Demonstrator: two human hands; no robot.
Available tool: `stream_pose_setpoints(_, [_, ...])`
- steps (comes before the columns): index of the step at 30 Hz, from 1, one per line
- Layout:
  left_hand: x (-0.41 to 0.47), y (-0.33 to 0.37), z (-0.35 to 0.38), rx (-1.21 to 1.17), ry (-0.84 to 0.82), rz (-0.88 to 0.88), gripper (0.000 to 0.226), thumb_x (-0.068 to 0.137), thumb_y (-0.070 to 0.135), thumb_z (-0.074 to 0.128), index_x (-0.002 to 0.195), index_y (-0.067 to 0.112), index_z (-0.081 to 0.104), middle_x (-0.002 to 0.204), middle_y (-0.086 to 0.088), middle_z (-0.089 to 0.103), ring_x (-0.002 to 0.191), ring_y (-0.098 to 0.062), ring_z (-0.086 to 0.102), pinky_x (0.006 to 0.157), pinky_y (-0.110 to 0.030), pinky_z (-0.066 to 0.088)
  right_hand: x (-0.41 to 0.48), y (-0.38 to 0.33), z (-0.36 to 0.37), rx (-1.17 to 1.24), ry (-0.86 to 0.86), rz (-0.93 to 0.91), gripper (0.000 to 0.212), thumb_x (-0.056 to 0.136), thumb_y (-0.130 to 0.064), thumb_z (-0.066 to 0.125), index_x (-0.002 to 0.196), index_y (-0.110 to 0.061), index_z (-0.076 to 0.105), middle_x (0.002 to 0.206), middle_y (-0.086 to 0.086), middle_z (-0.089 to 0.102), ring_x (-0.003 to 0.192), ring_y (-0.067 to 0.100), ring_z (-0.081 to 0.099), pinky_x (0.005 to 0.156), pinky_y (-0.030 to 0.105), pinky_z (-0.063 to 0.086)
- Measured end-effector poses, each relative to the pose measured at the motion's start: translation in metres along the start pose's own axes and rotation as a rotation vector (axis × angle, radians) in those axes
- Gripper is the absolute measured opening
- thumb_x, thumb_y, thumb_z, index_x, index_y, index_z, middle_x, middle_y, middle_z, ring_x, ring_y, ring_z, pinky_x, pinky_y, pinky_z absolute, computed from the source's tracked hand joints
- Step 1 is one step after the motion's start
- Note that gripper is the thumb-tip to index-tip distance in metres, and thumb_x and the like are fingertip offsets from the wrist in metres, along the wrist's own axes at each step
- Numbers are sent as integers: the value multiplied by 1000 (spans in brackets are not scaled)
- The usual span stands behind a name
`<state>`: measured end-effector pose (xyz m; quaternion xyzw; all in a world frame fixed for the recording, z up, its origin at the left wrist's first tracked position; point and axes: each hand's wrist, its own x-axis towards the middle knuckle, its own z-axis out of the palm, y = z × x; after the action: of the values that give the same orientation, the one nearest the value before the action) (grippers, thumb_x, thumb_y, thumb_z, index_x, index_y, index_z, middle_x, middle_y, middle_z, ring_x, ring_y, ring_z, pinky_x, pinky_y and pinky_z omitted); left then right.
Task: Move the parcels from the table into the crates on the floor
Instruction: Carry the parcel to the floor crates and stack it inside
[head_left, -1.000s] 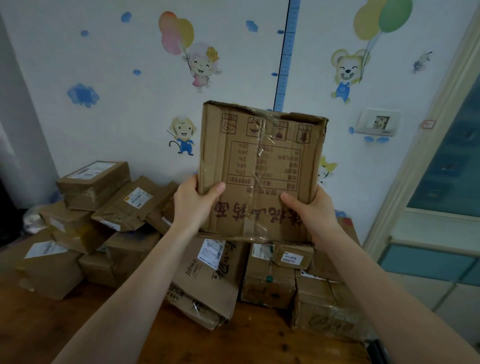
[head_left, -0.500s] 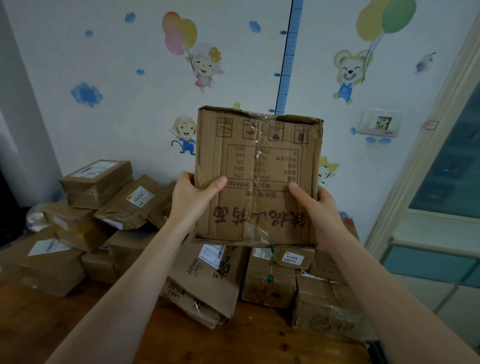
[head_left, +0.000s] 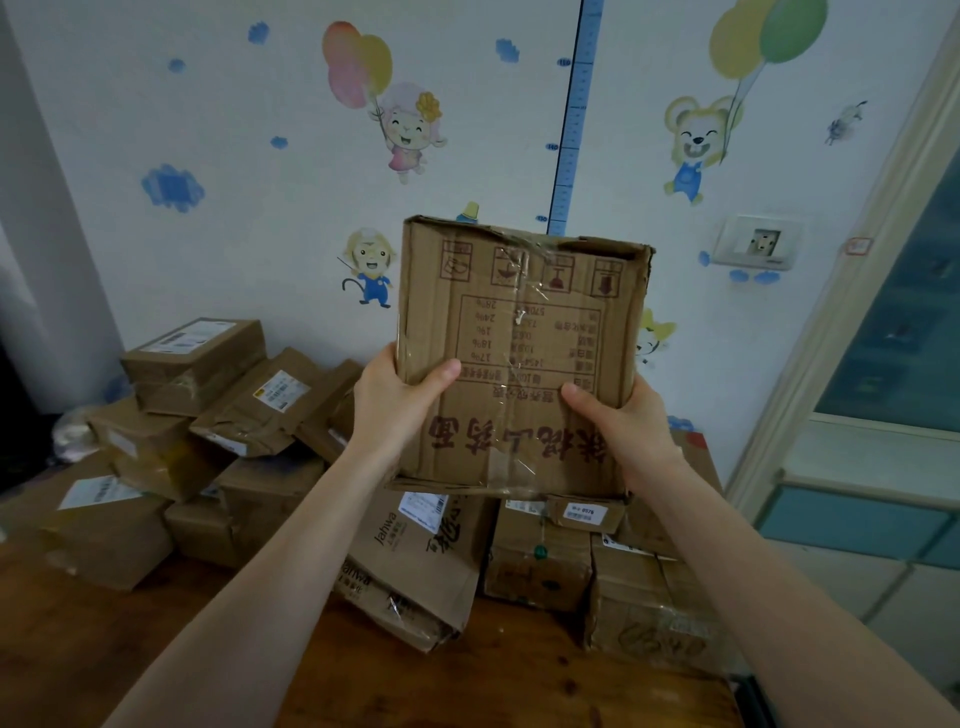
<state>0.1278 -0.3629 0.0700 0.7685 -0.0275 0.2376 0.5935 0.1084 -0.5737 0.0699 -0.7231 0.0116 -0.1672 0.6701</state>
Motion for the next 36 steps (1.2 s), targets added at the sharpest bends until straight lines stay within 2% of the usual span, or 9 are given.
stream_pose_setpoints(4, [3,0,-6,-31,-55,-38,57,78,38,74,126,15,54,111,4,60,106,-14,57,92,-34,48,2,-4,-5,-41,-30,-5,38,78,-24,75,110,-23,54,97,-11,63,88,3,59,66,18,44])
stream_pose_setpoints(7, [3,-1,-8,-63,-135,-63,62,74,31,79,128,16,52,114,4,61,107,-13,57,94,-32,47,4,-6,-8,-61,-76,10,48,75,-24,77,118,-20,55,106,-7,65,94,6,61,70,20,46])
stream_pose_setpoints(14, [3,-5,-7,8,-62,-66,66,70,28,82,126,12,50,115,0,59,109,-20,56,95,-39,48,1,5,-3,-130,-42,-41,48,74,-17,79,112,-22,51,98,-14,61,88,-1,57,68,15,44])
stream_pose_setpoints(19, [2,-4,-16,16,-99,-35,65,70,28,82,124,14,49,114,0,59,103,-16,57,89,-34,49,5,-4,-10,35,-35,83,52,77,-40,73,119,-20,51,109,-4,63,97,13,62,74,24,50])
stream_pose_setpoints(23, [1,1,-16,-5,-155,-87,60,73,35,78,121,15,48,111,2,58,100,-14,56,82,-29,49,5,-6,-12,14,-8,63,33,84,-39,66,109,-20,57,104,-2,66,93,12,63,68,19,49])
stream_pose_setpoints(26, [4,3,-16,-66,-121,-175,60,73,42,76,118,13,47,113,-3,58,102,-18,58,85,-35,51,2,-1,-9,-9,-5,47,19,85,-35,66,97,-21,59,99,1,68,89,14,65,67,22,52])
stream_pose_setpoints(30, [0,-3,-11,-34,-101,-140,62,75,37,76,122,8,49,114,-5,60,104,-21,59,88,-39,52,2,-5,-8,37,-2,63,25,81,-35,71,97,-19,60,97,-1,68,88,14,65,69,24,52])
stream_pose_setpoints(33, [-3,-5,-10,-14,-108,-85,58,76,36,75,121,9,50,111,-3,60,103,-19,59,84,-33,51,3,-9,-6,104,5,33,19,81,-31,72,96,-26,61,97,-5,69,89,10,66,70,24,52])
stream_pose_setpoints(36, [-2,2,-13,-38,-144,-80,61,76,40,74,125,15,48,111,2,60,101,-14,59,81,-28,50,4,-8,-8,55,46,-4,23,84,-30,69,103,-23,59,101,-4,67,91,10,64,73,24,52])
